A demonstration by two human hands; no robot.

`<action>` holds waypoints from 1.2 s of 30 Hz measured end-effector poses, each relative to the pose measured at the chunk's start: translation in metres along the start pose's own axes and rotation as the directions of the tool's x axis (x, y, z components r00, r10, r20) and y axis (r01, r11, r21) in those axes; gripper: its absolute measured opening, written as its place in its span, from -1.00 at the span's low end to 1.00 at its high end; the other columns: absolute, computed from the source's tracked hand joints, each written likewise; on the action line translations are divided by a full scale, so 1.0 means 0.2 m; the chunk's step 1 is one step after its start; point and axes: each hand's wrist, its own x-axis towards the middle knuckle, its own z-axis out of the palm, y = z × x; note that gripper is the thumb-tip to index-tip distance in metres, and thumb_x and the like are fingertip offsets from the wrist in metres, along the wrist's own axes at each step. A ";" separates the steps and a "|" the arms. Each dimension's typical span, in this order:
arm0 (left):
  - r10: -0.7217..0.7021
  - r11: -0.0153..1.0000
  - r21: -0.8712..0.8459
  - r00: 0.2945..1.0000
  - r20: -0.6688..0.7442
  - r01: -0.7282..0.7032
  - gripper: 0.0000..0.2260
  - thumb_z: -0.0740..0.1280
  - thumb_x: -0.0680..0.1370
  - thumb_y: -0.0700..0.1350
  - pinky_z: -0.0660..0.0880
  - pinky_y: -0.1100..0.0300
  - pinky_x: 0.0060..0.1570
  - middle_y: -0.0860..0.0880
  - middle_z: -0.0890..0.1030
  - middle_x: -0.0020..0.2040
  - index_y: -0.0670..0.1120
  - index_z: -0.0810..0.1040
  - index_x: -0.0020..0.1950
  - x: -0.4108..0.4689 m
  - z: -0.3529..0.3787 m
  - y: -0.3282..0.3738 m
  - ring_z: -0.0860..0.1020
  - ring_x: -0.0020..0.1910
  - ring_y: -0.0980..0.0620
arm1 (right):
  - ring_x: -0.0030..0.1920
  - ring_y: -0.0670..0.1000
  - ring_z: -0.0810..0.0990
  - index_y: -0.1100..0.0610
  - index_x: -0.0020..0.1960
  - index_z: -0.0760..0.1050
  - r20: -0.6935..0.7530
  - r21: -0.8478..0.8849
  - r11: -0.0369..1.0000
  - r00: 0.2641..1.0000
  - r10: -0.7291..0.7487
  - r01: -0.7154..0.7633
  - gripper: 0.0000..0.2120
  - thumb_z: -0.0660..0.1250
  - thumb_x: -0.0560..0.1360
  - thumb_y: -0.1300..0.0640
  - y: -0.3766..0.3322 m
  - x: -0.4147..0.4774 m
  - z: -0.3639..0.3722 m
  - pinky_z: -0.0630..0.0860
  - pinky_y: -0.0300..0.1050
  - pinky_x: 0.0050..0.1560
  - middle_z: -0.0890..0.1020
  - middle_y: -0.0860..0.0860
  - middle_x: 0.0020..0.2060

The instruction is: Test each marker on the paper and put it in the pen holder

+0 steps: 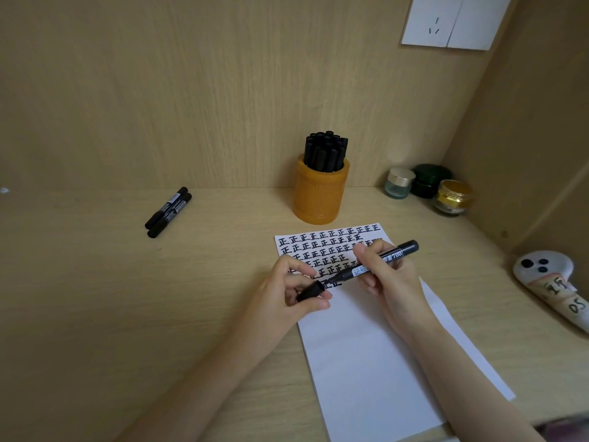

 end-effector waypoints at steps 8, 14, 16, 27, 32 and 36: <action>0.006 1.000 0.007 1.000 0.012 -0.006 -0.73 0.50 0.38 -0.21 0.48 0.19 -0.07 0.07 0.71 -0.15 -0.05 0.40 -0.14 0.00 0.01 -0.03 0.65 -0.11 0.07 | -0.52 -0.03 0.34 0.16 -0.33 0.46 0.173 -0.139 0.987 0.984 -0.050 0.074 -0.76 0.50 0.39 0.17 0.02 -0.03 0.03 0.28 -0.27 -0.49 0.42 0.05 -0.54; 0.077 0.996 -0.034 0.987 -0.144 -0.082 -0.80 0.51 0.35 -0.27 0.52 0.26 -0.05 0.14 0.69 -0.19 -0.06 0.52 -0.21 0.00 0.00 -0.02 0.64 -0.15 0.17 | -0.50 -0.07 0.49 0.19 -0.20 0.49 0.227 -0.060 0.997 0.974 -0.022 0.037 -0.86 0.43 0.44 0.17 0.00 -0.04 0.03 0.34 -0.38 -0.48 0.56 0.07 -0.47; 0.102 0.992 -0.050 0.972 -0.212 -0.115 -0.81 0.52 0.31 -0.26 0.53 0.29 -0.06 0.15 0.69 -0.20 -0.02 0.57 -0.24 0.00 -0.01 -0.02 0.64 -0.17 0.16 | -0.50 -0.06 0.49 0.19 -0.21 0.52 0.212 -0.055 0.998 0.977 -0.023 0.036 -0.89 0.39 0.40 0.15 0.00 -0.04 0.03 0.32 -0.36 -0.50 0.58 0.08 -0.46; 0.076 0.980 -0.160 0.969 -0.234 -0.116 -0.82 0.53 0.27 -0.26 0.53 0.29 -0.28 0.06 0.69 -0.29 -0.01 0.62 -0.27 0.00 0.01 0.00 0.58 -0.38 0.12 | -0.53 -0.03 0.44 0.05 -0.31 0.62 0.225 -0.107 0.994 0.974 -0.013 0.038 -0.90 0.41 0.37 0.16 0.01 -0.01 0.03 0.31 -0.29 -0.54 0.54 0.09 -0.51; 0.068 0.982 -0.154 0.969 -0.238 -0.107 -0.81 0.52 0.28 -0.27 0.51 0.30 -0.29 0.09 0.69 -0.27 -0.01 0.62 -0.26 0.01 0.01 -0.01 0.59 -0.37 0.13 | -0.54 -0.03 0.44 0.04 -0.33 0.62 0.224 -0.097 0.995 0.975 -0.014 0.036 -0.89 0.40 0.37 0.16 0.00 -0.01 0.04 0.30 -0.30 -0.55 0.54 0.08 -0.52; 0.060 0.983 -0.150 0.964 -0.260 -0.102 -0.80 0.52 0.30 -0.32 0.51 0.36 -0.23 0.12 0.70 -0.24 -0.05 0.61 -0.24 0.01 0.01 -0.01 0.64 -0.27 0.17 | -0.53 -0.06 0.44 0.04 -0.30 0.62 0.233 -0.071 0.997 0.972 -0.009 0.026 -0.90 0.49 0.34 0.05 0.02 0.00 0.05 0.30 -0.31 -0.53 0.54 0.06 -0.51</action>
